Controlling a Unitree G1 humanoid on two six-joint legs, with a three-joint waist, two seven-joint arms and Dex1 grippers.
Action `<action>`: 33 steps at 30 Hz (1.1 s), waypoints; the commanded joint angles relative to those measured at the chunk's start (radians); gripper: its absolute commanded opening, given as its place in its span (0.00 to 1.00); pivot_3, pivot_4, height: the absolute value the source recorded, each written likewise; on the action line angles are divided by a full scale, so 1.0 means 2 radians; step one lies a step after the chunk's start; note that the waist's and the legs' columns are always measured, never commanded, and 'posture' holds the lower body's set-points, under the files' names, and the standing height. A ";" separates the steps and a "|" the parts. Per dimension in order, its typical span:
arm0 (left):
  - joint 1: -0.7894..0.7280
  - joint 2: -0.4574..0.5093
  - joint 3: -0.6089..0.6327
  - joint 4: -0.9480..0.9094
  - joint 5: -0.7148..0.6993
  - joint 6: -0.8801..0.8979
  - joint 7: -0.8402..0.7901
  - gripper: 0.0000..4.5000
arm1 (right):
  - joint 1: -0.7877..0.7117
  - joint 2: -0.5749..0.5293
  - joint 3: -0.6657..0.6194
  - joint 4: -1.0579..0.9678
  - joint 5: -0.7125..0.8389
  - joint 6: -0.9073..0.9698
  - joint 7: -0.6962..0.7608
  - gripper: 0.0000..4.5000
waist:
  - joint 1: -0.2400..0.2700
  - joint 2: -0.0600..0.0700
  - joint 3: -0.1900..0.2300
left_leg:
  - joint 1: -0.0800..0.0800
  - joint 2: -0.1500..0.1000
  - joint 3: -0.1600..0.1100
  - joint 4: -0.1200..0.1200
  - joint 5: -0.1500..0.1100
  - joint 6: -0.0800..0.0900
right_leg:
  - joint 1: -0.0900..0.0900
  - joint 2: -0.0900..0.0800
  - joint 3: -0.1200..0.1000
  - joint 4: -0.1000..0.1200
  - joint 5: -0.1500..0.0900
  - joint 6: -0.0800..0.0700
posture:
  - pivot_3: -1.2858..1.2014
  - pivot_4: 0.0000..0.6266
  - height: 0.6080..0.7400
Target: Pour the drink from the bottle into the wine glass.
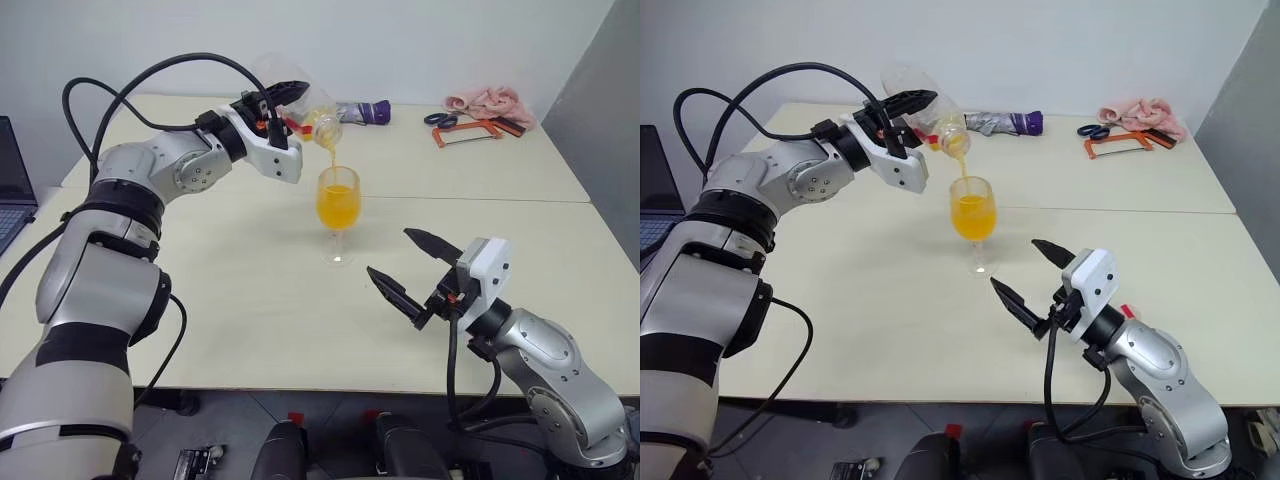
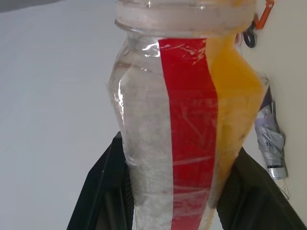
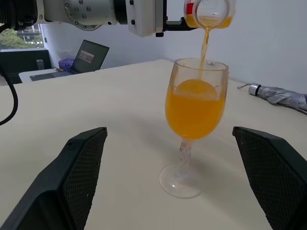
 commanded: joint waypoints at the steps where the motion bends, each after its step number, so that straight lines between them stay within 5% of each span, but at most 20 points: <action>1: -0.013 -0.004 0.020 0.002 -0.032 0.001 -0.012 0.39 | -0.005 0.002 0.001 -0.017 0.000 -0.010 -0.002 1.00 | 0.000 0.000 0.000 | 0.000 0.000 0.000 0.000 0.000 0.000 | 0.000 0.000 0.000 0.000 0.000 0.000 | 0.52 0.24 1.00; 16: 0.056 -0.074 0.154 -0.038 -0.296 0.051 -0.301 0.39 | -0.016 0.006 0.006 -0.009 -0.002 -0.013 0.004 1.00 | -0.001 0.000 0.000 | 0.000 0.000 0.000 0.001 0.000 0.000 | 0.000 0.000 0.000 0.001 0.000 0.000 | 0.52 0.24 1.00; 20: 0.099 -0.088 0.213 -0.098 -0.405 0.149 -0.394 0.39 | -0.029 0.007 0.010 -0.002 0.001 -0.011 0.010 1.00 | -0.001 0.000 0.000 | 0.000 0.000 0.000 0.001 0.000 0.000 | 0.000 0.000 0.000 0.001 0.000 0.000 | 0.52 0.24 1.00; 33: 0.327 -0.044 0.361 -0.377 -0.539 0.483 -0.369 0.39 | -0.124 -0.013 0.038 0.061 0.019 0.057 0.050 1.00 | -0.011 0.000 0.000 | 0.001 0.002 -0.001 0.003 0.000 0.000 | 0.000 0.000 0.000 0.004 0.000 0.000 | 0.52 0.24 1.00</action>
